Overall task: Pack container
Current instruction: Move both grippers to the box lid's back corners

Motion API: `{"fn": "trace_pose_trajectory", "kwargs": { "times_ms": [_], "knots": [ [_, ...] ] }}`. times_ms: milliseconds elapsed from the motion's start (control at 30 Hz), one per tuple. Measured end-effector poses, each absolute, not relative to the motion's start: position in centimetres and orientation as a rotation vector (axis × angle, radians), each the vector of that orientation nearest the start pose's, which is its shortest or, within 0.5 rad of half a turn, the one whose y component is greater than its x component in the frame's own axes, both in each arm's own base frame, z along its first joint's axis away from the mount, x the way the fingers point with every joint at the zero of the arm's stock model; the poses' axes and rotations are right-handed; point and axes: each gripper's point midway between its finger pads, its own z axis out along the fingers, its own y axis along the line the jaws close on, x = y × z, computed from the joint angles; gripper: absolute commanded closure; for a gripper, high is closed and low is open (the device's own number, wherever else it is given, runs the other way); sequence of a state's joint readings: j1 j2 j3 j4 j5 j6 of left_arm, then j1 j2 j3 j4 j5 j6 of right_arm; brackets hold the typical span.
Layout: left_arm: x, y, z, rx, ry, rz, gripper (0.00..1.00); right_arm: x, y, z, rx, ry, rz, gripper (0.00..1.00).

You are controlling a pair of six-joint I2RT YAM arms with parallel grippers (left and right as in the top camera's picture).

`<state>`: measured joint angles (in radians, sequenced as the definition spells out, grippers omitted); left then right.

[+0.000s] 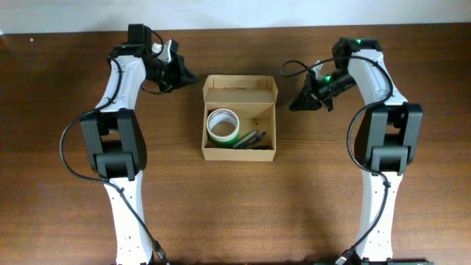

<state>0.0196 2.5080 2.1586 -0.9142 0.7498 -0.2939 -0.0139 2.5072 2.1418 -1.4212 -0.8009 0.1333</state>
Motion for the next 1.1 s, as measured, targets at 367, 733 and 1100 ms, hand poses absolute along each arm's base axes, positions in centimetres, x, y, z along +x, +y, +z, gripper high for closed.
{"fn": "trace_pose_trajectory", "kwargs": {
  "times_ms": [367,733,1100],
  "knots": [
    [54.2,-12.5,5.0,-0.208,2.739,-1.128,0.98,43.8,12.2,1.7,0.371,3.169,1.282,0.96],
    [52.6,-16.6,1.8,-0.141,2.825,-1.156,0.98,43.7,14.3,1.6,0.278,3.172,1.275,0.96],
    [52.5,-17.6,1.8,-0.112,2.814,-1.199,0.98,44.1,16.4,1.5,0.181,3.142,1.283,0.96]
  ]
}}
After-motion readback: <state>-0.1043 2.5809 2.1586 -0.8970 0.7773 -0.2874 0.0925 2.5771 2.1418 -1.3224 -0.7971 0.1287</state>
